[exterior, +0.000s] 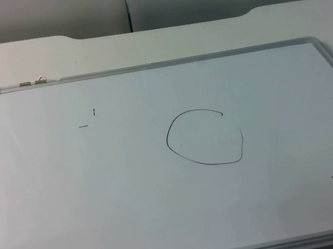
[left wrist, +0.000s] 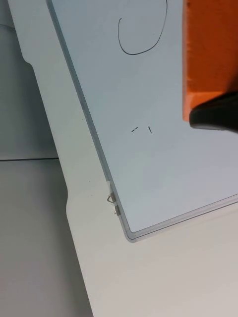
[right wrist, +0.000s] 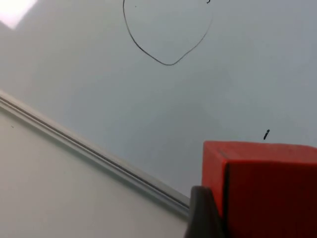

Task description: Pick up one cube with the left hand and another cube with the right hand. First place the cube in the right hand at the target position, then stack the cube in the left hand on top.

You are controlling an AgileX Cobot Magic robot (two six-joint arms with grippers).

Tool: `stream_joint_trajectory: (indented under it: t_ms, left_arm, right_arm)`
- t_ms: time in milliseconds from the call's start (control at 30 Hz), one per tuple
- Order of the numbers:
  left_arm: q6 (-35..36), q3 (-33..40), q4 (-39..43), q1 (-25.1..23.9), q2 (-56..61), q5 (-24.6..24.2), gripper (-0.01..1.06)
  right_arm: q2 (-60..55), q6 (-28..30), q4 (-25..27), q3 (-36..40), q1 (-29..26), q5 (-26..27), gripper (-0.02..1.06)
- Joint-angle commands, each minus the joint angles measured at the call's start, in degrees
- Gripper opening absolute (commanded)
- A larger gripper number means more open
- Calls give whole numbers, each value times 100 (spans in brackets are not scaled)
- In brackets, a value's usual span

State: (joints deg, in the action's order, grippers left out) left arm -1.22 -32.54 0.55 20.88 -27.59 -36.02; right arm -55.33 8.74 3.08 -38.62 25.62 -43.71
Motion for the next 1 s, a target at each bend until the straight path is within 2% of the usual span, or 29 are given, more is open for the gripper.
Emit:
stream_joint_trajectory:
  t_ms: [0, 300, 600, 667, 700, 733, 833, 967]
  left_arm:
    - [16, 25, -21, 41, 37, 98, 0]
    - [16, 25, -21, 41, 37, 98, 0]
    - [16, 25, -21, 41, 37, 98, 0]
    - [16, 25, -21, 41, 37, 98, 0]
    - [16, 25, -21, 41, 37, 98, 0]
    - [16, 25, -21, 41, 37, 98, 0]
    - [16, 25, -21, 41, 37, 98, 0]
    - [16, 25, -21, 41, 37, 98, 0]
  right_arm:
    - [-28, 68, 26, -44, 22, 122, 0]
    - [-573, -390, 1, -531, 22, 320, 0]
    - [-2033, -585, -38, -1164, 170, 717, 0]
    - [-2430, -801, -276, -1311, 442, 878, 0]
    - [-2761, -1104, -594, -1420, 696, 978, 0]
    - [-2761, -1104, -594, -1420, 696, 978, 0]
    - [-3408, -1778, -1115, -1684, 990, 1087, 0]
    - [-3971, -1803, -1042, -1958, 1035, 1196, 0]
